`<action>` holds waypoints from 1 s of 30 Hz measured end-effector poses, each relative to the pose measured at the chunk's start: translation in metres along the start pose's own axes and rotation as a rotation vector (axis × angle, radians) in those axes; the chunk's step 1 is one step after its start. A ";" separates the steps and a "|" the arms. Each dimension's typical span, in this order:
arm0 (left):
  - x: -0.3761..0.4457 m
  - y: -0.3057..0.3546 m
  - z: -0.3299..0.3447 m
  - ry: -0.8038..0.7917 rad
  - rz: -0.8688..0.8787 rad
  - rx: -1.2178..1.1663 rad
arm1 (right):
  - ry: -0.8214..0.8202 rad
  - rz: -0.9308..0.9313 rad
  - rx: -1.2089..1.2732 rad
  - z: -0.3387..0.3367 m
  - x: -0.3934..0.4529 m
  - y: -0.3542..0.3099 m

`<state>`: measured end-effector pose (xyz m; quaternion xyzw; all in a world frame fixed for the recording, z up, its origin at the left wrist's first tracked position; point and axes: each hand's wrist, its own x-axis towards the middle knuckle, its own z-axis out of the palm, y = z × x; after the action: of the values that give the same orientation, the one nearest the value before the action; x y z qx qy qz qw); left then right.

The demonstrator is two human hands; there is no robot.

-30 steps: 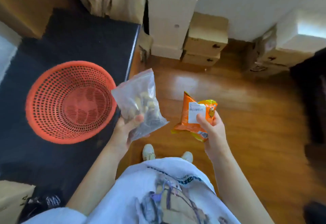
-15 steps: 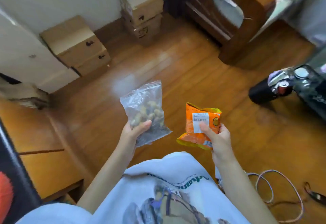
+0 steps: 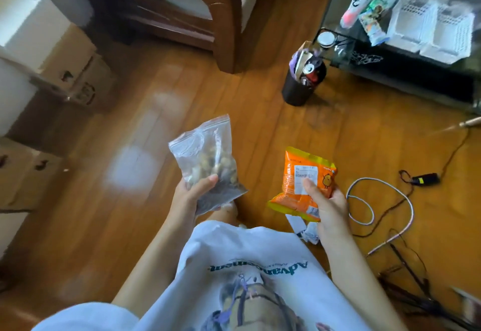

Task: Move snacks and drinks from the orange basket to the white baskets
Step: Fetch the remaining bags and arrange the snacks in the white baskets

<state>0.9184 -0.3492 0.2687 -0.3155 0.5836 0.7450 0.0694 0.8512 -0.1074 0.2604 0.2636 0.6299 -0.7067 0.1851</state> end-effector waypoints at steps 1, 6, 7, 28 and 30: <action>0.019 0.006 0.014 -0.043 -0.012 0.028 | 0.040 0.000 0.024 -0.009 0.011 -0.006; 0.073 0.031 0.050 -0.157 -0.002 0.103 | 0.120 -0.031 0.094 -0.016 0.045 -0.030; 0.089 0.039 0.061 -0.182 0.003 0.110 | 0.142 -0.034 0.101 -0.016 0.056 -0.039; 0.317 0.202 0.267 -0.611 0.004 0.286 | 0.445 -0.101 0.206 -0.024 0.239 -0.221; 0.329 0.204 0.291 -0.631 -0.005 0.304 | 0.471 -0.097 0.221 -0.042 0.255 -0.230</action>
<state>0.4482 -0.2335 0.2903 -0.0570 0.6369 0.7102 0.2944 0.5189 -0.0162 0.2853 0.4090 0.5864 -0.6985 -0.0306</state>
